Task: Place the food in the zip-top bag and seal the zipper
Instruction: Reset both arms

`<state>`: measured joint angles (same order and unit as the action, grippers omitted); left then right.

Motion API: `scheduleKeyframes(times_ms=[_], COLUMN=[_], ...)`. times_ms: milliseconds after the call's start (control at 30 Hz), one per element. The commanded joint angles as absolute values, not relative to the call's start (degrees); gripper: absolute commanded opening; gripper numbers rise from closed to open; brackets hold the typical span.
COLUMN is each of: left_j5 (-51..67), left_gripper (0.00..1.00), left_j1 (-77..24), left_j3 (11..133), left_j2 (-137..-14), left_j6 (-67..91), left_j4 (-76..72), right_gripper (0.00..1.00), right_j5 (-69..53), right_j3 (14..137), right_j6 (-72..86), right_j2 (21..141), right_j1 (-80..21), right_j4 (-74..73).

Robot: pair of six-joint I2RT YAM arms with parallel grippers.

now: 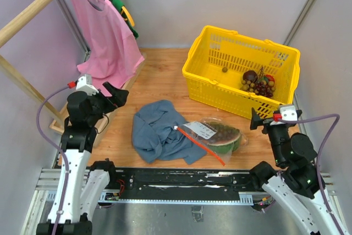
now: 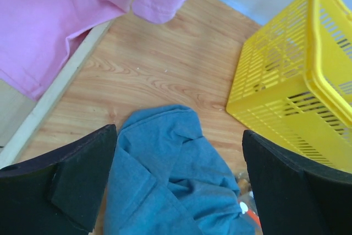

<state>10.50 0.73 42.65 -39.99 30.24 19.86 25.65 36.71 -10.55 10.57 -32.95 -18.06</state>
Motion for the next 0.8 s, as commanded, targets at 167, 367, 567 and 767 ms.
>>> scheduleKeyframes(times_ms=[167, 367, 567, 767], left_j5=[2.26, -2.85, -3.2, -2.68], left_gripper=[0.99, 0.99, 0.99, 0.99], left_j1=[-0.57, -2.37, -2.37, -2.37], left_j3=[54.67, 55.78, 54.24, 53.28], left_j2=[-29.53, -24.57, -20.23, -20.58], left_j6=[19.68, 18.99, 20.93, 20.73], left_j4=[35.53, 38.33, 38.9, 38.14], right_gripper=[0.98, 0.98, 0.98, 0.98], right_j5=[35.82, 36.13, 36.32, 36.26], right_j3=[40.93, 40.62, 40.22, 39.44], right_j6=[-6.3, -5.46, -5.17, -5.34], right_j2=[7.22, 5.87, 5.19, 4.4], right_j1=[-31.99, -31.99, -31.99, -31.99], right_j4=[-22.19, -22.62, -22.4, -21.76])
